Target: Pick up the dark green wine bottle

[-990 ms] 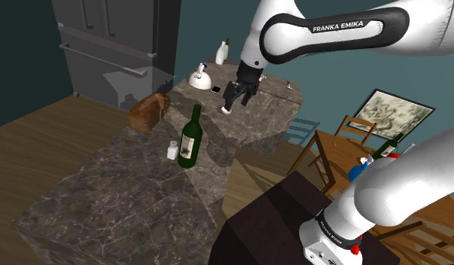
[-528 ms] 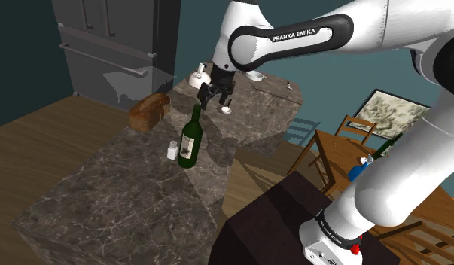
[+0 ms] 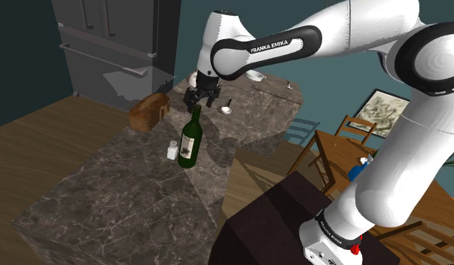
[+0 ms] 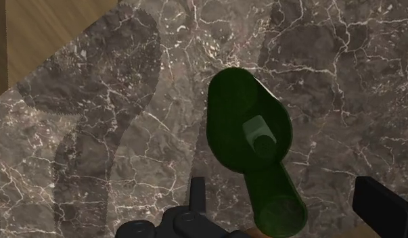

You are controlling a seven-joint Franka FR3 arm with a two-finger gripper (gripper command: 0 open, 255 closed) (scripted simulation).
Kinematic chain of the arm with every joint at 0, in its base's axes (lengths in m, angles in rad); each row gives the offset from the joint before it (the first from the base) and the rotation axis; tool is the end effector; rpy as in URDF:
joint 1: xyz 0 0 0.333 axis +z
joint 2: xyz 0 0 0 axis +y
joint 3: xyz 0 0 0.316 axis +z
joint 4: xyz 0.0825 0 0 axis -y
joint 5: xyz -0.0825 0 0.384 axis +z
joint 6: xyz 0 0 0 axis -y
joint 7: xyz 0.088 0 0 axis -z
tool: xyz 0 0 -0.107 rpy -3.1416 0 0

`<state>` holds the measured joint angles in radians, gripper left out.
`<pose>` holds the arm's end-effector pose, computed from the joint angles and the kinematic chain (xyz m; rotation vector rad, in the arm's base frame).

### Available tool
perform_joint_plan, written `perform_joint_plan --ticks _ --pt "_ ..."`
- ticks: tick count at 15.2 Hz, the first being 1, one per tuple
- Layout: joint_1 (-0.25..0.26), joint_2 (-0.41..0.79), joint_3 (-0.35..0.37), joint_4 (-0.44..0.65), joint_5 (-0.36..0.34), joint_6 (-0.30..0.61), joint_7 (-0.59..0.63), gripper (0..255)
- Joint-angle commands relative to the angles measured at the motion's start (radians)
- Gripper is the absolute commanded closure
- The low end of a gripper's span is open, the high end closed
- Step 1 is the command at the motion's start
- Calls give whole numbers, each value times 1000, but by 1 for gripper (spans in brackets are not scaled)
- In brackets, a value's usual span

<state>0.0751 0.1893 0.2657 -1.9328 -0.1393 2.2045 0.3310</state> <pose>0.5757 0.1926 0.4015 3.1015 0.1250 0.1668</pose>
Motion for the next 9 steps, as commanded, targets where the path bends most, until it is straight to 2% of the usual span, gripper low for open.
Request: perform_joint_plan --ticks 1,5,6,9 --pt "1 14 -1 -10 -7 24 6 0" --pt "3 30 -4 -26 -15 54 13 0" --pt "3 29 -3 -26 -15 54 13 255" --pt "3 29 -3 -27 -15 54 14 255"
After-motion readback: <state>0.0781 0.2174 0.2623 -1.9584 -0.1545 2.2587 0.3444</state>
